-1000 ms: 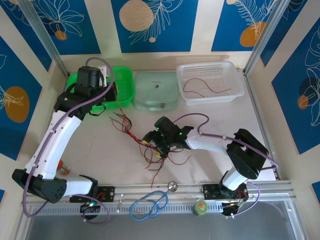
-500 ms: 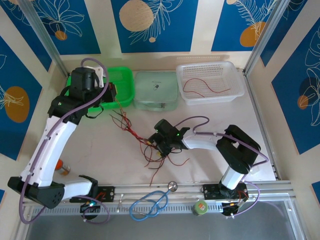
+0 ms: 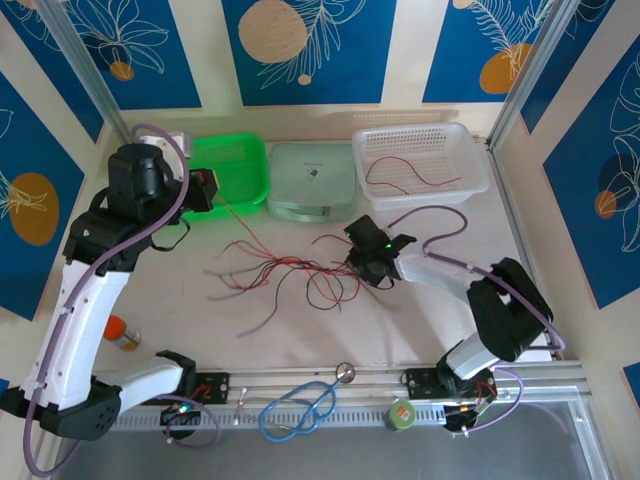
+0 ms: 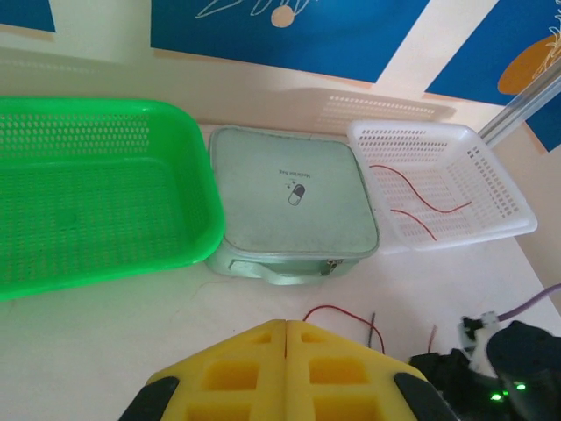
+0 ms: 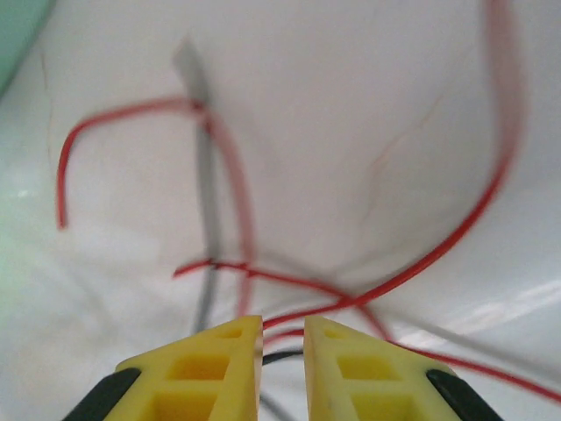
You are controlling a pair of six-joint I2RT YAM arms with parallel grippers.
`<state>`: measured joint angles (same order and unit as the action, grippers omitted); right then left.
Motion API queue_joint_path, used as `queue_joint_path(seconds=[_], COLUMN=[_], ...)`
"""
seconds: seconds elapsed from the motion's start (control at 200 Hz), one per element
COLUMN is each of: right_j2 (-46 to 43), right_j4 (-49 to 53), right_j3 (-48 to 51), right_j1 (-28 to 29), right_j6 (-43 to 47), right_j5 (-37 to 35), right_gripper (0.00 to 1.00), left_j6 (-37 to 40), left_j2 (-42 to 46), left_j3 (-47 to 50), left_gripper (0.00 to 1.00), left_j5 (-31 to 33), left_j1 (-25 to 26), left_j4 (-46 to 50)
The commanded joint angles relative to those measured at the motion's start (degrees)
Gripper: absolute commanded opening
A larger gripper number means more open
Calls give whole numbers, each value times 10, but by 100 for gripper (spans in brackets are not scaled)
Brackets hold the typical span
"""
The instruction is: Untangle the cables
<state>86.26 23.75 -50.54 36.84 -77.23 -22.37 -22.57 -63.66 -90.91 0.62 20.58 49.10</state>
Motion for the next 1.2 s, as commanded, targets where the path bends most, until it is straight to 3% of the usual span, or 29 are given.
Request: queue_joint_path(seconds=[0.0, 0.225, 0.35, 0.43, 0.5, 0.745, 1.196], right_j2=[-42, -127, -151, -152, -143, -25, 185], right_j4=[75, 80, 84, 39, -18, -146, -197], right_j3=[19, 62, 44, 44, 48, -40, -215], right_j1=[-30, -74, -64, -36, 6, 137, 167], right_j6=[79, 155, 153, 91, 15, -115, -170], right_j5=[-75, -37, 109, 214, 255, 233, 249], right_gripper=[20, 23, 35, 49, 58, 69, 70], left_j6=[0, -15, -22, -26, -28, -31, -35], left_j2=[13, 10, 10, 11, 12, 17, 28], left_j3=[5, 40, 55, 62, 65, 62, 52], left_gripper=[0, 0, 0, 0, 0, 0, 0], left_j5=[22, 8, -2, -6, -7, -17, -51], left_j1=[-1, -1, -1, 0, -1, -1, -1], left_j4=[2, -13, -19, -22, -23, -23, -33])
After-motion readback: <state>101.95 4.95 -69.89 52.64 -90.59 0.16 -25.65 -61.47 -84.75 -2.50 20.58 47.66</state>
